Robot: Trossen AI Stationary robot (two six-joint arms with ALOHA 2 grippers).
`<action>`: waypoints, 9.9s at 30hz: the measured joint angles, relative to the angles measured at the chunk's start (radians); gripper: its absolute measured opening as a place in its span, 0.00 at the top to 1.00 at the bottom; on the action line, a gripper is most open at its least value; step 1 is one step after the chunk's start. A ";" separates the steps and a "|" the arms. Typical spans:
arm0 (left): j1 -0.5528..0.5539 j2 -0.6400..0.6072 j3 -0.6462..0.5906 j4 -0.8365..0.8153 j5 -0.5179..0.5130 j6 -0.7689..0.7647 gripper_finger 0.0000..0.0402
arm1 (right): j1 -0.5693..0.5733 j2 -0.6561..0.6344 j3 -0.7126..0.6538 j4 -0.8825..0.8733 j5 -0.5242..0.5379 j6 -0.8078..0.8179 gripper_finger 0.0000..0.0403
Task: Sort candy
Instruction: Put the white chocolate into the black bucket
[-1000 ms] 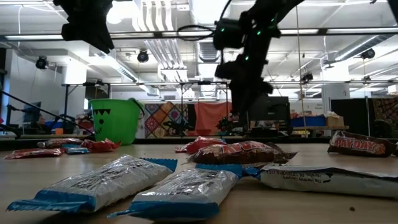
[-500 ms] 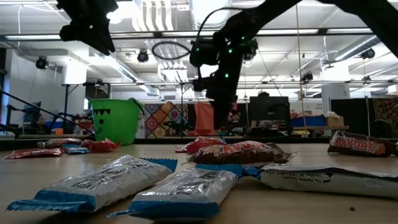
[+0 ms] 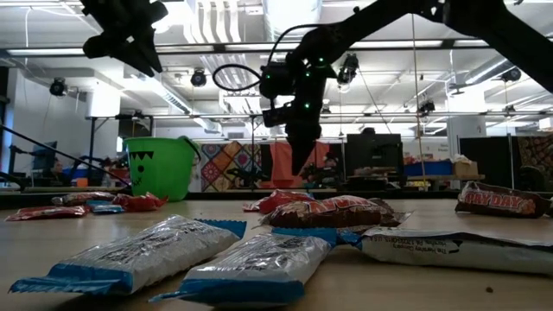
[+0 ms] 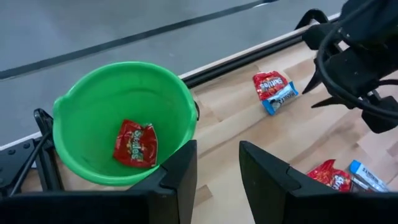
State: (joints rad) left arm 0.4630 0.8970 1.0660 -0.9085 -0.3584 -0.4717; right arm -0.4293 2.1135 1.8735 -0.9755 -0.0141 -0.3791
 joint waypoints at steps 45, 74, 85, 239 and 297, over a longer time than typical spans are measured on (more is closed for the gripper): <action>0.004 0.000 0.000 -0.005 -0.010 -0.042 0.74 | -0.098 0.051 -0.095 0.125 -0.038 -0.066 0.60; 0.004 0.000 0.000 -0.005 -0.010 -0.053 0.74 | -0.119 0.044 -0.223 0.224 -0.049 0.082 0.92; 0.004 0.000 0.000 -0.005 -0.009 -0.053 0.74 | -0.119 0.039 -0.224 0.221 -0.048 0.127 0.96; -0.113 0.635 0.428 0.115 0.379 0.969 0.63 | 0.100 -0.392 -0.225 0.382 -0.151 0.500 0.97; -0.077 0.453 0.424 -0.370 0.318 0.826 1.00 | 0.069 -0.393 -0.225 0.079 0.073 0.526 0.59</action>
State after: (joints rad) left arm 0.3863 1.3499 1.4900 -1.2787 -0.0406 0.3538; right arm -0.3599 1.7203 1.6489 -0.8969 0.0594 0.1466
